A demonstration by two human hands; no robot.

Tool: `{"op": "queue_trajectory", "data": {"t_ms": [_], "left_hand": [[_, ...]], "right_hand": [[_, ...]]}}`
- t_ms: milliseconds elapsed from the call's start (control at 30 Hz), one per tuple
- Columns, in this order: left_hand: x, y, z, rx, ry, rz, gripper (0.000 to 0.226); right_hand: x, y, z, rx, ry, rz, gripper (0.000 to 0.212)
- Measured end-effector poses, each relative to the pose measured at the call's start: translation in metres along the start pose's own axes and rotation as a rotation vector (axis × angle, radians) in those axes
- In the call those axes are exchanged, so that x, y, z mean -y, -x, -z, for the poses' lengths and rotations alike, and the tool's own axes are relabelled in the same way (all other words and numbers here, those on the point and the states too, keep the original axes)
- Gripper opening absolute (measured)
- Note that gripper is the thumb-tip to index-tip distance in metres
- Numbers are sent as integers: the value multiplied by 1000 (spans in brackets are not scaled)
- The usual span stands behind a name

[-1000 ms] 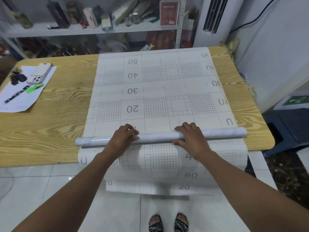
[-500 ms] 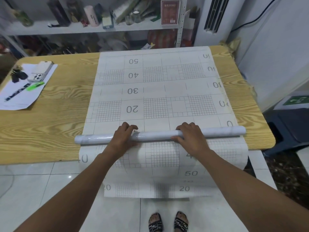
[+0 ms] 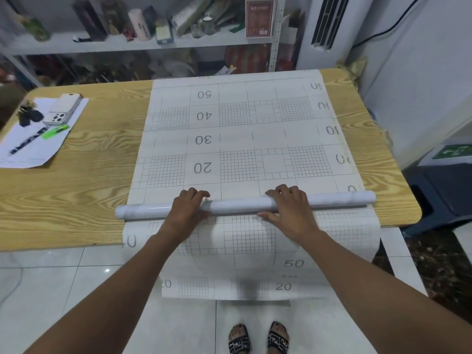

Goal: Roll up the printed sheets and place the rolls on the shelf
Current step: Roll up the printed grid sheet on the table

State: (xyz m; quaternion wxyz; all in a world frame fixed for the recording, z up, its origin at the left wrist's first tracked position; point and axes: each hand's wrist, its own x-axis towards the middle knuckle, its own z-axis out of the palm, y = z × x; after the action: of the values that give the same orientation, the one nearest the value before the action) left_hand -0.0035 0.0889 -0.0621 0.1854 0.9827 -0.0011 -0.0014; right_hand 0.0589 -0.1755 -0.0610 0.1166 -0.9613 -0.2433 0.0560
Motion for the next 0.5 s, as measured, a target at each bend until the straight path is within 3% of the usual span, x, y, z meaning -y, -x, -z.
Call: {"op": "queue_trajectory", "data": {"t_ms": [200, 500], "left_hand": [[-6, -6, 3, 78, -2, 118, 41], [-1, 2, 0, 47, 90, 67, 17]], "right_hand": [[1, 2, 0, -70, -94, 4, 62], [2, 4, -3, -54, -58, 8, 57]]}}
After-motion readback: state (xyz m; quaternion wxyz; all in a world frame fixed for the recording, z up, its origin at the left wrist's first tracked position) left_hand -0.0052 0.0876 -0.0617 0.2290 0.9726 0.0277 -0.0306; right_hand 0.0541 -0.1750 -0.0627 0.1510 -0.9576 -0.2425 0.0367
